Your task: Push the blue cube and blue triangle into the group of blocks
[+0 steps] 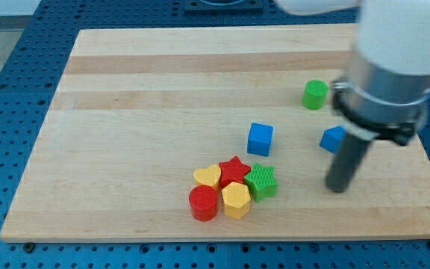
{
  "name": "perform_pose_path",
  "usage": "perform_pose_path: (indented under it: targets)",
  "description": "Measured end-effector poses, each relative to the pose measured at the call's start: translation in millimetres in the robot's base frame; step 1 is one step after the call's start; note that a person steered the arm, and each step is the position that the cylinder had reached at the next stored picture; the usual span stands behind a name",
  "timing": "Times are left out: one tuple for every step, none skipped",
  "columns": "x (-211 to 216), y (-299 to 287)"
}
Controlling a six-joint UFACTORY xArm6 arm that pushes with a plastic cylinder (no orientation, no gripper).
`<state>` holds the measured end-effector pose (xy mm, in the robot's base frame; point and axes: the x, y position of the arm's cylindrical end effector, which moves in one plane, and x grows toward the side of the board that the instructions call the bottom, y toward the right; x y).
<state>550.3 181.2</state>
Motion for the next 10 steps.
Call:
perform_pose_path:
  targets:
    - [-28, 82]
    - [-64, 79]
    - [-75, 43]
    - [-70, 6]
    - [-61, -23]
    - [-55, -48]
    - [-51, -67]
    - [-41, -77]
    - [-45, -77]
    - [-62, -77]
